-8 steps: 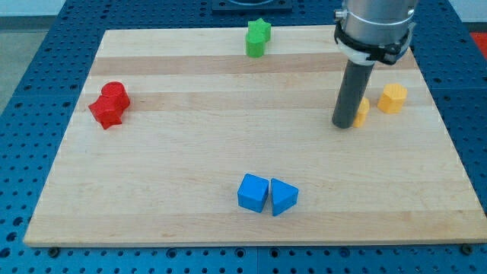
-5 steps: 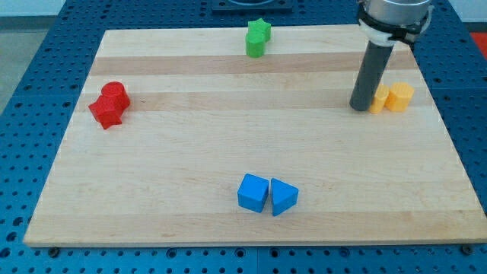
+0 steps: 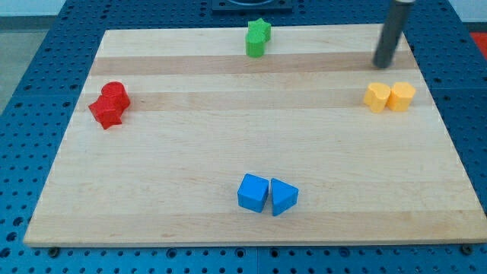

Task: Move the yellow hexagon slightly down

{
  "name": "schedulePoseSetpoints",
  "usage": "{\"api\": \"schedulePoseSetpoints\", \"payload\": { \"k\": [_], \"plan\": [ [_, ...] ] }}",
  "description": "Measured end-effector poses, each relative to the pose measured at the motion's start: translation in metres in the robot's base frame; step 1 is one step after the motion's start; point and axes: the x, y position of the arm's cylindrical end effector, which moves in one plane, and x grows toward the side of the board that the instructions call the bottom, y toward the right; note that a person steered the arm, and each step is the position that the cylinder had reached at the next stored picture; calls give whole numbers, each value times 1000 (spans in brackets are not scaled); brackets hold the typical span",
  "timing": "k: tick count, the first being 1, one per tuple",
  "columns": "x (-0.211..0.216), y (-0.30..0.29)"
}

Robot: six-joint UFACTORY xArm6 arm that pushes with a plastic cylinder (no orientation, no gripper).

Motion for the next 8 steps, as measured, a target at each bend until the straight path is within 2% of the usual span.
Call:
{"api": "schedulePoseSetpoints", "payload": {
  "k": [5,6,8],
  "plan": [
    [83,5],
    [82,7],
    [16,41]
  ]
}}
